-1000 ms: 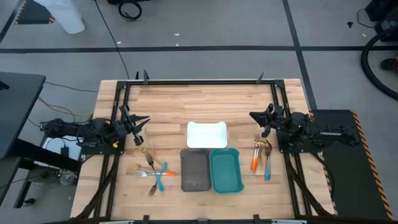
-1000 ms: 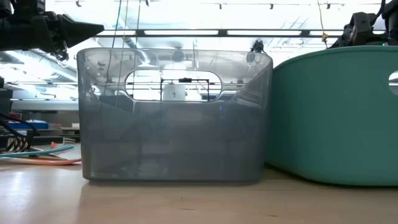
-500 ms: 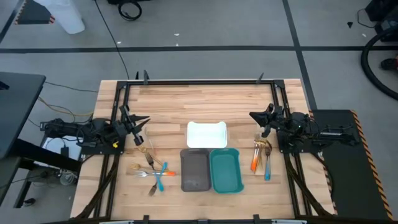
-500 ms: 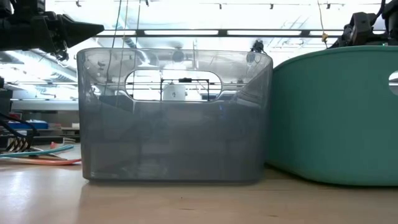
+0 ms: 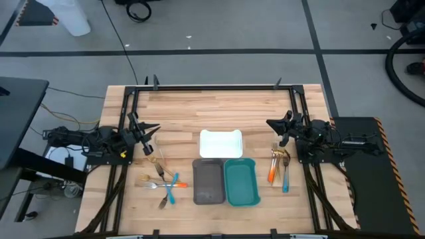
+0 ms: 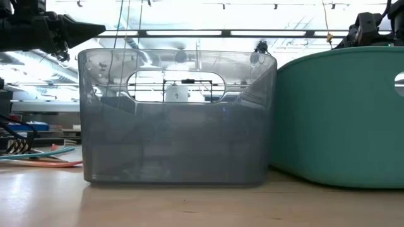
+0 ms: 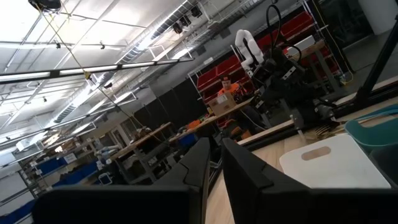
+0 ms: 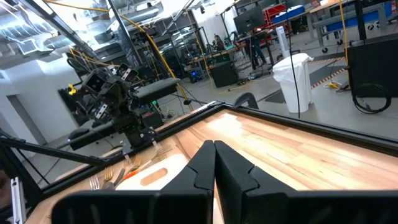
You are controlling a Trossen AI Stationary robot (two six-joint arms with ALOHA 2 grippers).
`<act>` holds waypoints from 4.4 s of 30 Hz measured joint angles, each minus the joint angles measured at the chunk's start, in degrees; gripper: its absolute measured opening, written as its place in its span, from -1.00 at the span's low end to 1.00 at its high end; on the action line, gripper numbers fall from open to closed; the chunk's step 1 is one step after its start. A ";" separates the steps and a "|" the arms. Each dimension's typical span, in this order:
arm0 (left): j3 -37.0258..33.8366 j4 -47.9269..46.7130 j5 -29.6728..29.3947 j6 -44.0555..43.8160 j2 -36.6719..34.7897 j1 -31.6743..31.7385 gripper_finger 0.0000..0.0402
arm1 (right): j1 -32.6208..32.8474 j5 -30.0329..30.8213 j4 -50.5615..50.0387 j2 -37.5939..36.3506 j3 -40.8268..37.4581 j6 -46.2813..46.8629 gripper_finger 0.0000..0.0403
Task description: Sort silverware by color (type)
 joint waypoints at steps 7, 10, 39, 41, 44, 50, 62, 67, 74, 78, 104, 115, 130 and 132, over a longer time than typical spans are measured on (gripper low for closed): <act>0.00 -0.01 0.01 0.00 -0.01 0.00 -0.75 | 0.01 0.00 0.01 0.00 0.02 0.00 -0.93; -0.02 0.00 0.01 0.01 0.01 0.00 -0.75 | 0.01 0.00 0.00 0.00 0.01 0.00 -0.93; 0.00 -0.02 0.04 -4.31 0.00 0.00 -0.75 | 0.01 0.00 0.00 0.00 0.01 0.00 -0.93; 0.00 -0.02 0.04 -11.40 -0.01 0.00 -0.75 | 0.01 0.00 0.01 0.00 0.01 0.00 -0.93; -0.01 0.01 0.04 -22.12 -0.01 0.00 -0.75 | 0.02 0.00 0.01 0.00 0.02 0.00 -0.93; 0.00 0.04 0.06 -36.36 -0.01 0.00 -0.75 | 0.00 1.47 0.33 0.00 0.01 0.00 -0.93; -0.02 4.95 0.06 -41.13 -0.01 0.00 -0.75 | 0.00 3.23 10.81 0.00 0.00 10.13 -0.93; -0.01 8.67 0.04 -37.90 -0.01 0.00 -0.75 | -0.05 9.35 15.67 0.00 0.00 8.99 -0.93; 0.00 12.56 0.04 -32.22 -0.01 0.00 -0.75 | -0.05 13.57 15.91 0.00 0.02 11.08 -0.93; -0.01 12.19 1.44 -27.56 -0.01 0.00 -0.75 | -0.05 8.71 15.38 0.13 0.02 14.06 -0.93; 5.69 9.60 -7.39 -27.59 0.03 0.04 -0.75 | 1.94 -2.69 -13.16 36.40 28.86 25.64 -0.93; 14.00 -5.55 -15.20 -32.41 0.08 0.07 -0.75 | 3.39 -3.58 -36.76 51.82 45.54 35.34 -0.93; 15.52 -0.67 -14.93 -27.26 9.93 0.07 -0.75 | 9.67 -15.34 -67.29 62.77 54.64 59.32 -0.95; 15.52 0.15 -14.92 -25.81 11.19 0.07 -0.75 | 10.83 -18.40 -70.19 63.92 54.64 61.65 -0.95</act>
